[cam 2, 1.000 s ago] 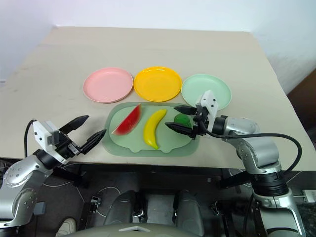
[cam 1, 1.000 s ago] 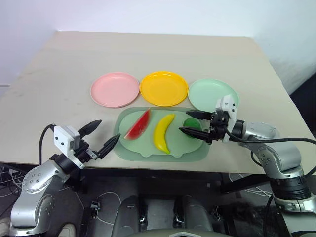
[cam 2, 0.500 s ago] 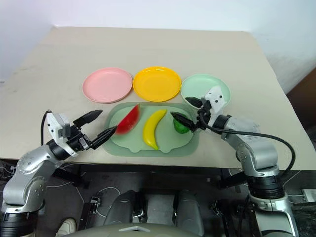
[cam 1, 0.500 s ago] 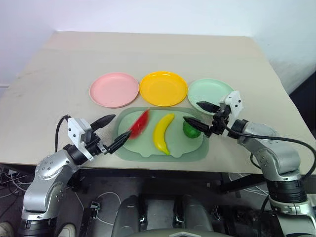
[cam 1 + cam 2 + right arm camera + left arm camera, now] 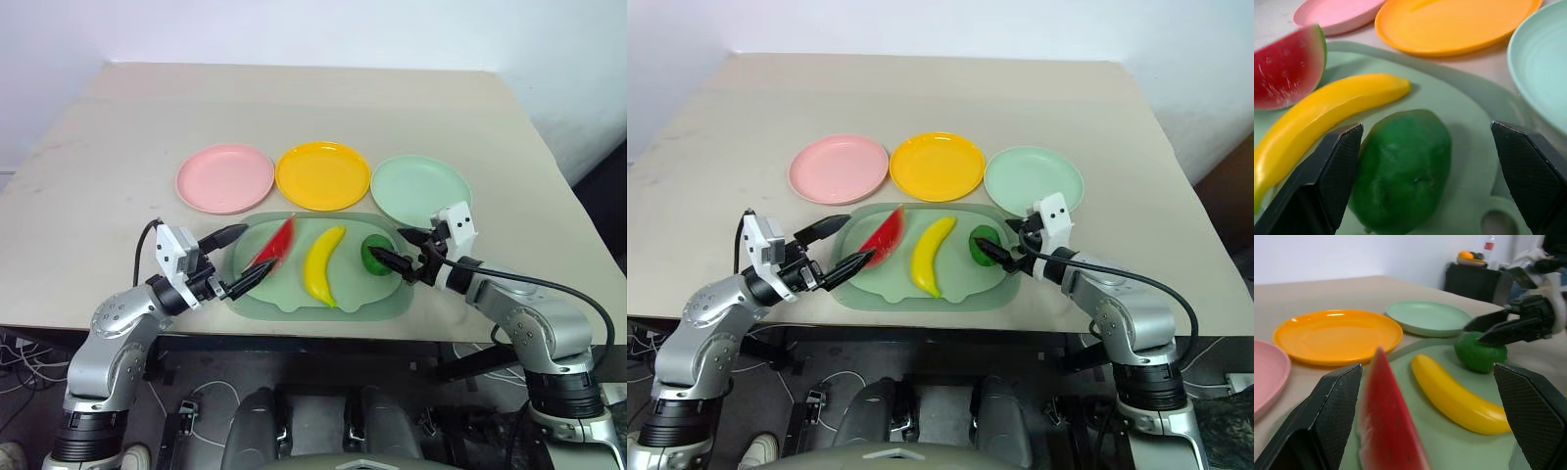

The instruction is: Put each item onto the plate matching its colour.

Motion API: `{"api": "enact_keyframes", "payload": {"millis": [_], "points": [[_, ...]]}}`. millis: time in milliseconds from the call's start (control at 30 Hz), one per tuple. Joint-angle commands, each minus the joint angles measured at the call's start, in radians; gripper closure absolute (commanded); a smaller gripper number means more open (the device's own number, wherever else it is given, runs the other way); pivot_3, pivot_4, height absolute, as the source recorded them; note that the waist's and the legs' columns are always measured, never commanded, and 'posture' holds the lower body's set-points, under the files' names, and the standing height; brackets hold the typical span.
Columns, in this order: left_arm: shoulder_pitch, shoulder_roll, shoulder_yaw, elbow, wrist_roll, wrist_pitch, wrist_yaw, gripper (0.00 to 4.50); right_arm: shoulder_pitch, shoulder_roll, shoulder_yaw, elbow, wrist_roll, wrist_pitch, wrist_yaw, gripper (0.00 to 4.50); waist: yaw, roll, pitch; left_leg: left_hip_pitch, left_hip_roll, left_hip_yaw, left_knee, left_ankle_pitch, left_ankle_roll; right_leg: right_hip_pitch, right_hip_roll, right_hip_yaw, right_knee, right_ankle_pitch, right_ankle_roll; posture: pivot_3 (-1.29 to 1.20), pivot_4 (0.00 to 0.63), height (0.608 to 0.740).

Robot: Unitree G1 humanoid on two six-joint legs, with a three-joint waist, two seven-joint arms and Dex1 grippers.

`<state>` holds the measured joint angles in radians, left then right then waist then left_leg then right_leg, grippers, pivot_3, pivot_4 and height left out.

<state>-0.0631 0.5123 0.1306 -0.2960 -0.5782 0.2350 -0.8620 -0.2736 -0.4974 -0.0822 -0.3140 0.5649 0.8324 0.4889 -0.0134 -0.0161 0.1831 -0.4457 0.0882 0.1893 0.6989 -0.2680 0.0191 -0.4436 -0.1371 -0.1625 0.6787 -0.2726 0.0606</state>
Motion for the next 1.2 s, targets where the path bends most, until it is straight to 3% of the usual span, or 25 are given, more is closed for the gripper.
{"api": "enact_keyframes", "payload": {"millis": [33,400,500,633,800,1100,1200], "points": [[0.008,0.016,-0.003,-0.047,0.001,-0.008,-0.014,0.00,-0.012,0.005,-0.009,-0.035,0.028,0.052,-0.014,0.07,0.002,0.000,0.000,0.000,0.000,0.000,0.000,0.000,0.000,0.000,0.000,0.000,0.000,0.000,0.000,0.00,0.150,0.695],[0.032,0.030,0.022,-0.040,0.006,-0.025,-0.014,0.00,-0.064,0.012,0.004,-0.005,0.064,0.170,-0.007,0.07,0.001,0.000,0.000,0.000,0.000,0.000,0.000,0.000,0.000,0.000,0.000,0.000,0.000,0.000,0.000,0.00,0.150,0.695],[0.035,0.029,0.024,-0.020,0.014,-0.044,-0.023,0.00,-0.071,0.007,0.002,-0.006,0.070,0.173,0.007,0.65,0.002,0.000,0.000,0.000,0.000,0.000,0.000,0.000,0.000,0.000,0.000,0.000,0.000,0.000,0.000,0.00,0.150,0.695],[0.029,0.025,0.014,-0.018,0.026,-0.053,-0.017,0.00,-0.085,-0.015,0.005,-0.020,0.085,0.166,0.053,1.86,0.001,0.000,0.000,0.000,0.000,0.000,0.000,0.000,0.000,0.000,0.000,0.000,0.000,0.000,0.000,0.00,0.150,0.695],[0.000,0.030,0.011,-0.069,0.027,-0.009,0.034,0.00,-0.246,-0.045,-0.073,0.030,0.126,0.164,0.069,1.88,-0.001,0.002,0.001,-0.001,0.000,0.000,0.000,0.000,0.001,-0.001,0.000,0.000,0.000,0.000,0.000,0.00,0.150,0.695],[-0.055,0.040,0.018,-0.090,0.018,0.044,0.087,0.00,-0.513,-0.050,0.056,0.514,-0.211,-0.108,-0.016,1.88,-0.001,0.002,0.001,-0.001,-0.002,0.002,0.000,0.003,-0.004,-0.001,0.000,0.000,0.000,0.000,0.000,0.00,0.150,0.695],[-0.040,0.035,0.017,-0.108,0.023,0.045,0.101,0.00,-0.635,-0.021,0.084,0.782,-0.312,-0.154,-0.084,1.88,-0.007,0.002,0.002,-0.001,-0.002,0.002,0.000,0.003,-0.005,-0.001,0.000,0.001,0.000,0.000,0.000,0.00,0.150,0.695]]}}
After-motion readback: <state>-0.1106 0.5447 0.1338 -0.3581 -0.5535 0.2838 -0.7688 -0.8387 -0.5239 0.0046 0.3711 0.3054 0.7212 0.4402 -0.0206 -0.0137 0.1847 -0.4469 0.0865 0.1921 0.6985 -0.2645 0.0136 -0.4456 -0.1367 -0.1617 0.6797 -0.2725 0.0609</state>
